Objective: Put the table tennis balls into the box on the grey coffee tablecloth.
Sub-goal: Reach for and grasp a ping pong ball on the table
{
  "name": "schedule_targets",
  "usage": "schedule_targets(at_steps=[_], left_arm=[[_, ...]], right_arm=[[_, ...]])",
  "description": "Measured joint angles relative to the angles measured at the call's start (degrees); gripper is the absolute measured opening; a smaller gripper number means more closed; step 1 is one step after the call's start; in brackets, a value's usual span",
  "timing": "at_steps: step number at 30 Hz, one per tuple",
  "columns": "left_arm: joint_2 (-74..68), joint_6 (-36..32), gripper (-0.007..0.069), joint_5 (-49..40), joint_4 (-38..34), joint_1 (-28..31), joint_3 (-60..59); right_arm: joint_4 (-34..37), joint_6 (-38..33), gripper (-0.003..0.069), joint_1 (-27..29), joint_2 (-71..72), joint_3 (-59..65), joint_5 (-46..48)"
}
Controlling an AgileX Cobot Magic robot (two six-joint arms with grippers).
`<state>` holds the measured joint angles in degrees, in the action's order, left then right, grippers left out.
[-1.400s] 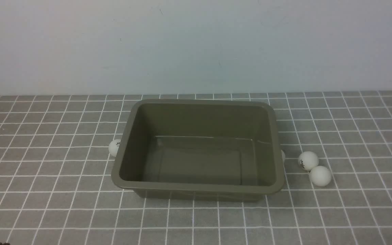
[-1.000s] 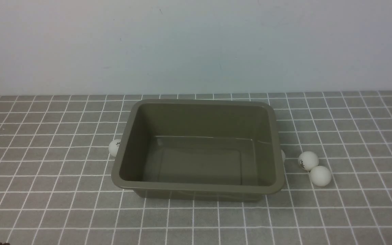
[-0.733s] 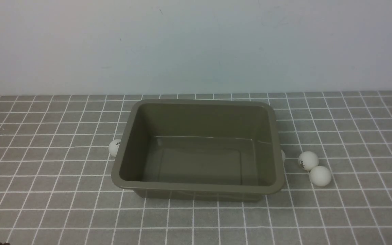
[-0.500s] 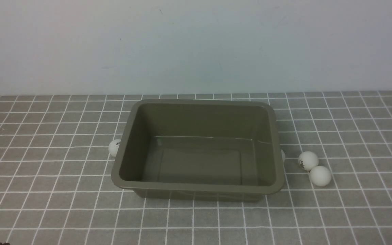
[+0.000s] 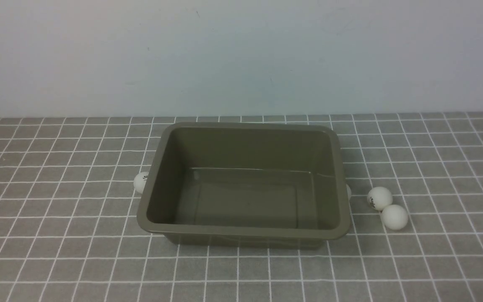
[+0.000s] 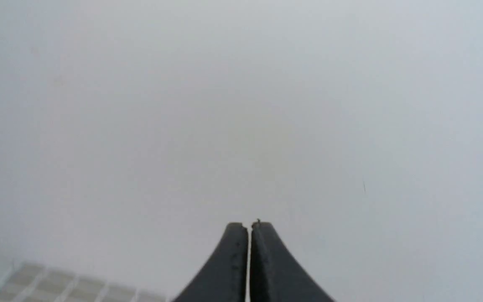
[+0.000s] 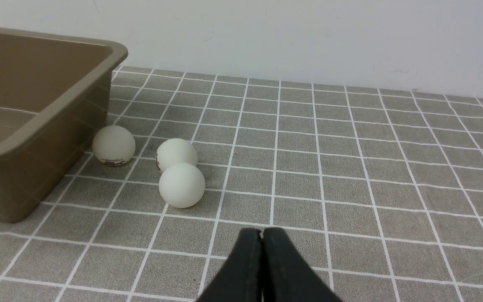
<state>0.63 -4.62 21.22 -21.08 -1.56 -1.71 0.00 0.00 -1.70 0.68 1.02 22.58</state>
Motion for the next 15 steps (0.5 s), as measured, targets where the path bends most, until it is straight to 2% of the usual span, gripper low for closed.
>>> schedule_targets(at_steps=[1,3,8,10,12,14,15], left_arm=[[0.0,0.0,-0.0005,5.55,0.27,0.0,0.0],[0.0,0.16,-0.0005,8.11,0.87,0.0,0.14],[-1.36,3.72,-0.0005,6.16,1.96,0.0,6.8],[-3.72,5.32,-0.0005,2.11,2.01,0.0,10.87],[-9.08,7.63,-0.0005,-8.28,2.19,0.0,17.22],[-11.92,8.09,-0.0005,-13.71,2.25,0.0,20.25],[-16.51,8.49,-0.0005,-21.98,2.44,0.0,24.98]], right_arm=[[0.0,0.0,-0.0015,0.0,0.0,0.06,-0.29],[1.99,1.14,-0.0015,0.0,0.0,0.29,-1.99],[19.31,11.28,-0.0015,-0.1,0.0,0.63,-14.85],[24.89,12.91,-0.0015,-0.1,0.0,0.63,-19.15],[28.32,12.87,-0.0015,-0.1,0.0,0.63,-22.58],[29.41,12.72,-0.0015,-0.1,0.0,0.63,-24.56],[30.17,12.54,-0.0015,-0.1,0.0,0.63,-26.62]])
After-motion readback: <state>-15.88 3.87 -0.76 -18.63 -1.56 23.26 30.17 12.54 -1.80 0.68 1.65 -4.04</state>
